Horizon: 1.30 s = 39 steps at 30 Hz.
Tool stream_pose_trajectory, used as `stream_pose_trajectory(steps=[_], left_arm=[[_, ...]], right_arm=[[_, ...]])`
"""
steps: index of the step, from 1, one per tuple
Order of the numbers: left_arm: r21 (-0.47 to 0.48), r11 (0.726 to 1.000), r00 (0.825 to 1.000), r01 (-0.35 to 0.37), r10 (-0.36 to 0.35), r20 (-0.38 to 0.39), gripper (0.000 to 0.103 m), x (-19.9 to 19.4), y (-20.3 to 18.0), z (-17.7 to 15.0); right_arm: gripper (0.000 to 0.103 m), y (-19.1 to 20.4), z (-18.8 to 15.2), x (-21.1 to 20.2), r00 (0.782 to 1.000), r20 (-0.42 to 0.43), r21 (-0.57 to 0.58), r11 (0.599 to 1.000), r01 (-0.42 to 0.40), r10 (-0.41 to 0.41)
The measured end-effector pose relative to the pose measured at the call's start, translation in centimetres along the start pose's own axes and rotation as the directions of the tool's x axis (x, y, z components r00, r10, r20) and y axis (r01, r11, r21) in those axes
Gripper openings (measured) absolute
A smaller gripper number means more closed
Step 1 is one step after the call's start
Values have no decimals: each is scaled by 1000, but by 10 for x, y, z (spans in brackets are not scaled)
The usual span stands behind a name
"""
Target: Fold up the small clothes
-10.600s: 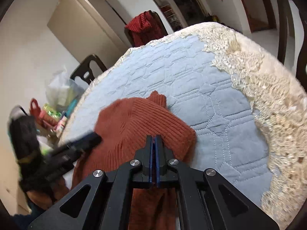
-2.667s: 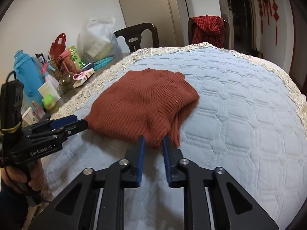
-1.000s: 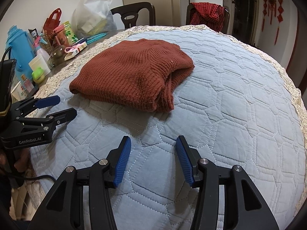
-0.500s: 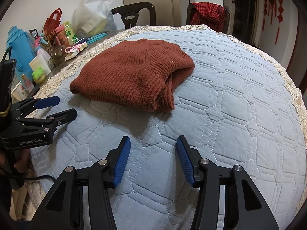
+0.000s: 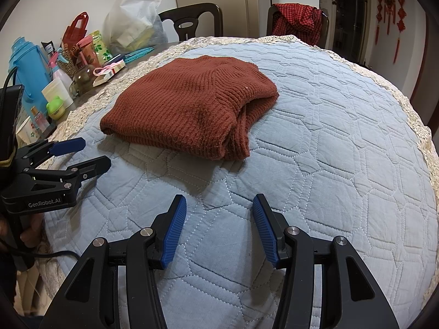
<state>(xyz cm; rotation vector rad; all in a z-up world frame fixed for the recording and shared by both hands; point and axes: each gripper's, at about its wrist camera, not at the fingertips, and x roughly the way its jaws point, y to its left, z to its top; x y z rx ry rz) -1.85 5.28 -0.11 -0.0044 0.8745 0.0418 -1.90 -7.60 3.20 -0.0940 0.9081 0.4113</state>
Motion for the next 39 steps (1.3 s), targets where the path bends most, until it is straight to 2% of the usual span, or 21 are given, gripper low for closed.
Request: stream_pose_trajectory(steps=[39], left_arm=[[3, 1000, 1000, -2, 2, -2, 81, 0, 0, -1]], right_arm=[[53, 0, 0, 0, 1000, 0, 1, 1000, -2, 2]])
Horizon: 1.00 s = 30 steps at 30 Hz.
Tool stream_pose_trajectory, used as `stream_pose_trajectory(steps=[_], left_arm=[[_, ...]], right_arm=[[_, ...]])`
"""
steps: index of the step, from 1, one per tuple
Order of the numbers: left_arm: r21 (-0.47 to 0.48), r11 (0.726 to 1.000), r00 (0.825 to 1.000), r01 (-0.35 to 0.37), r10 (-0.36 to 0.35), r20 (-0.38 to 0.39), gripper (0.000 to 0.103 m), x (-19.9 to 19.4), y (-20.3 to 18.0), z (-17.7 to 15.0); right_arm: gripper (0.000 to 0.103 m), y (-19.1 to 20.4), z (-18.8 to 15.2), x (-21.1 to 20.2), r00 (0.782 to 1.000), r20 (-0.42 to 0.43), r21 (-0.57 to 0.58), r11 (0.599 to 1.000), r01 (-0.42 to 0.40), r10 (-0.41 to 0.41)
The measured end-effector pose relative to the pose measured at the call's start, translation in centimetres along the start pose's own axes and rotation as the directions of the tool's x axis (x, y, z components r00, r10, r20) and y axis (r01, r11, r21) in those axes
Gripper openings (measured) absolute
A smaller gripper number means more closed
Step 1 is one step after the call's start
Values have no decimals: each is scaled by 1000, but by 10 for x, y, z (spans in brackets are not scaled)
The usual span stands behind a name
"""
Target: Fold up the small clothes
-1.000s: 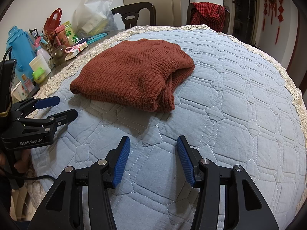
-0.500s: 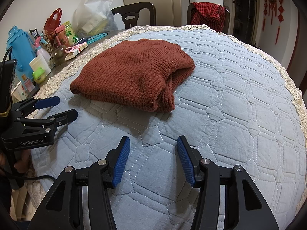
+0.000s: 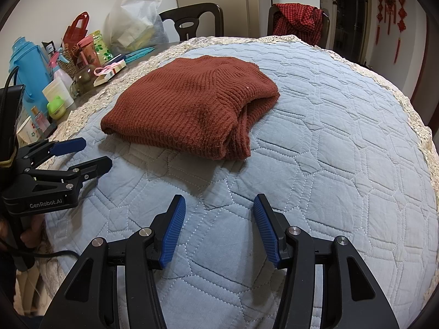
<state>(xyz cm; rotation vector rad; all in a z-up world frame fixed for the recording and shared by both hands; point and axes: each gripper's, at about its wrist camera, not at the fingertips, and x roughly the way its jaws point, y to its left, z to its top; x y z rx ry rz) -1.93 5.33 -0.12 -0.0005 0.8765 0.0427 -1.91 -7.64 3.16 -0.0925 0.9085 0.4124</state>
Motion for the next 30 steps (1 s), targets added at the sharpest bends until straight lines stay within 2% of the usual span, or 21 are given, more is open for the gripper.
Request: stream_pose_trajectory(steps=[30], left_arm=[[5, 1000, 1000, -6, 6, 1, 82, -1, 3, -1]], right_arm=[[54, 0, 0, 0, 1000, 0, 1, 1000, -1, 1]])
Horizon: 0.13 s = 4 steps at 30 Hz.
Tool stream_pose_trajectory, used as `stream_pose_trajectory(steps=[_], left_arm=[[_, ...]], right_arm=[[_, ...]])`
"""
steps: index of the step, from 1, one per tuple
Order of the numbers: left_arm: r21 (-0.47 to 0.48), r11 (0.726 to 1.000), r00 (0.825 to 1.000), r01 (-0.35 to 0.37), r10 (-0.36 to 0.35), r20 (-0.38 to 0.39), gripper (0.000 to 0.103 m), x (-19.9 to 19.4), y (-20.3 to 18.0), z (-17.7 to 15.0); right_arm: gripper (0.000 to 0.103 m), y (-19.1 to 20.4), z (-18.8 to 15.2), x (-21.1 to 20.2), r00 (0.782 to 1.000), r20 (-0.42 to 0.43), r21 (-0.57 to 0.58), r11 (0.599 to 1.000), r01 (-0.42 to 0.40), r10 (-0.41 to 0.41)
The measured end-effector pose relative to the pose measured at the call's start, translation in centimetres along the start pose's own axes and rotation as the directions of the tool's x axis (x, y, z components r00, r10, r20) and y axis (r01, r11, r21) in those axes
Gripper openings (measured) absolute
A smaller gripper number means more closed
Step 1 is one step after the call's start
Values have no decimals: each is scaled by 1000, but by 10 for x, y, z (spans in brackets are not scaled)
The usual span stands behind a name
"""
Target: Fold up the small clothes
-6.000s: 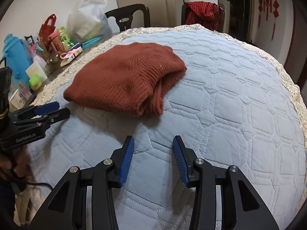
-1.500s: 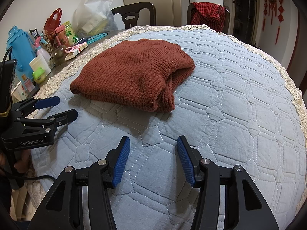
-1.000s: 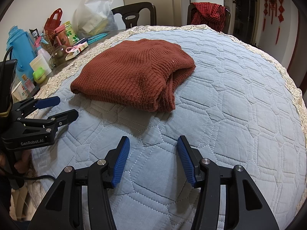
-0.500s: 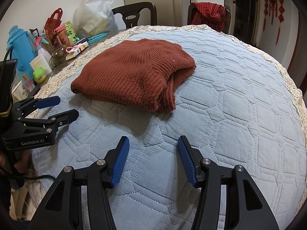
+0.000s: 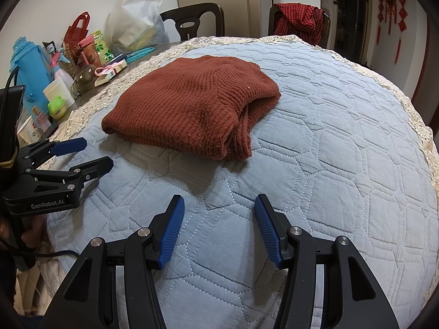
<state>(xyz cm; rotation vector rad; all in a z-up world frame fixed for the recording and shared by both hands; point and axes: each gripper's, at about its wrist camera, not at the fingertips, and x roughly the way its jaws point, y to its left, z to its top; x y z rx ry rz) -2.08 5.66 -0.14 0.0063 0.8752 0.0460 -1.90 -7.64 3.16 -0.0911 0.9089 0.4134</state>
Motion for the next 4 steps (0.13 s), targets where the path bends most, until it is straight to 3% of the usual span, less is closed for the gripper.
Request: stream_pose_trajectory(steps=[4], left_arm=[[-1, 1000, 1000, 0, 0, -2, 82, 0, 0, 0]], right_arm=[[55, 3, 0, 0, 1000, 0, -3, 1000, 1, -1]])
